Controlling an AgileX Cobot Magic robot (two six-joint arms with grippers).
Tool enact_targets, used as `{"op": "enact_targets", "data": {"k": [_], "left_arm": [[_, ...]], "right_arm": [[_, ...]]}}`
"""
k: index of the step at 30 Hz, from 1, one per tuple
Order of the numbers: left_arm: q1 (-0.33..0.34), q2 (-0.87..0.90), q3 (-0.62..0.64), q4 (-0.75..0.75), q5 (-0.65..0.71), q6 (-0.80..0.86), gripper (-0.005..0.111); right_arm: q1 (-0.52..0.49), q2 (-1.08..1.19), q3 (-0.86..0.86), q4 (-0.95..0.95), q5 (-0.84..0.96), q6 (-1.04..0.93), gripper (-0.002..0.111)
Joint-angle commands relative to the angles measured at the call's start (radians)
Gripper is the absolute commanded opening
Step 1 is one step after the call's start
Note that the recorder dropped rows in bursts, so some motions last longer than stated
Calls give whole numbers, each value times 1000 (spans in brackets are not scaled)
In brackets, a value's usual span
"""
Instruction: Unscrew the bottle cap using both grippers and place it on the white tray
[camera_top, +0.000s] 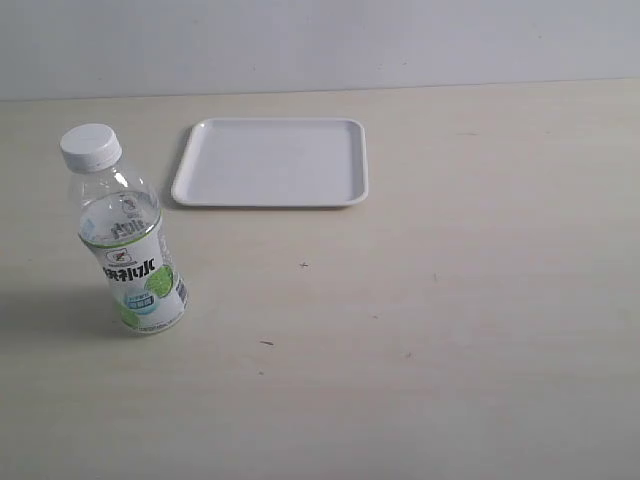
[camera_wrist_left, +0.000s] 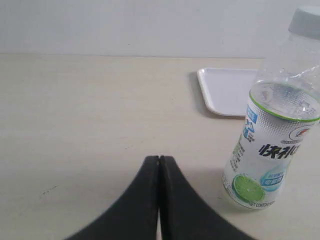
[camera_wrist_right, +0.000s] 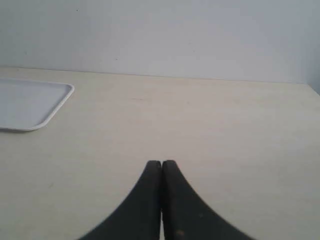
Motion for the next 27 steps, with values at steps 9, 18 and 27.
{"op": "enact_targets", "data": {"k": [9, 18, 27], "left_arm": [[-4, -7, 3, 8, -11, -1, 0], [-4, -7, 3, -32, -372, -15, 0], [-4, -7, 3, -34, -581, -299, 0]], "right_arm": [[-4, -5, 8, 1, -6, 1, 0], [-4, -5, 8, 1, -6, 1, 0], [-4, -5, 8, 1, -6, 1, 0]]}}
